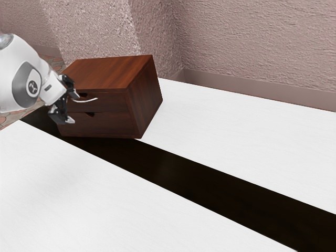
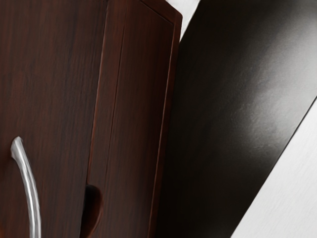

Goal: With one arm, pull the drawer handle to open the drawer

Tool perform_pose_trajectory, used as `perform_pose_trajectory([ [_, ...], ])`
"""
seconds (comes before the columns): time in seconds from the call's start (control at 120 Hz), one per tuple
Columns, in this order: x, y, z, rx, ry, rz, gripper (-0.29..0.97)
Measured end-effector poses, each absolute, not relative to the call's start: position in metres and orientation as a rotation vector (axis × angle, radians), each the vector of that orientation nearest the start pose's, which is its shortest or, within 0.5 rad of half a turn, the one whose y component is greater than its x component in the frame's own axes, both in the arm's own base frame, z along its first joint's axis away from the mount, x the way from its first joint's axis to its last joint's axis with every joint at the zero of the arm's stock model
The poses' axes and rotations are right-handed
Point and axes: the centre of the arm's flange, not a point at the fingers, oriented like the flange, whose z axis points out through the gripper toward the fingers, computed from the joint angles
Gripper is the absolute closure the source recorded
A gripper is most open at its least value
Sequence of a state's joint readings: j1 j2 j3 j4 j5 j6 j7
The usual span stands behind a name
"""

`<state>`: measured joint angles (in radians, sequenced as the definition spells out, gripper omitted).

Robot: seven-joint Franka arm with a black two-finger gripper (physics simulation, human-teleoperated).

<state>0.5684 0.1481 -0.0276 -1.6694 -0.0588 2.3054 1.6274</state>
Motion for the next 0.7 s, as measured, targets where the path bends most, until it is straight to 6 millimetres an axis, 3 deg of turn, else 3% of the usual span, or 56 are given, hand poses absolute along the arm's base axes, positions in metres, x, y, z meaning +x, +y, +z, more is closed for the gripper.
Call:
perform_pose_trajectory([
  [0.283, 0.565, 0.348, 0.563, -2.332, 1.362, -0.391, 0.0],
  [0.542, 0.573, 0.352, 0.54, -2.354, 1.385, -0.374, 0.0],
  [0.7, 0.574, 0.354, 0.548, -2.339, 1.38, -0.382, 0.0],
])
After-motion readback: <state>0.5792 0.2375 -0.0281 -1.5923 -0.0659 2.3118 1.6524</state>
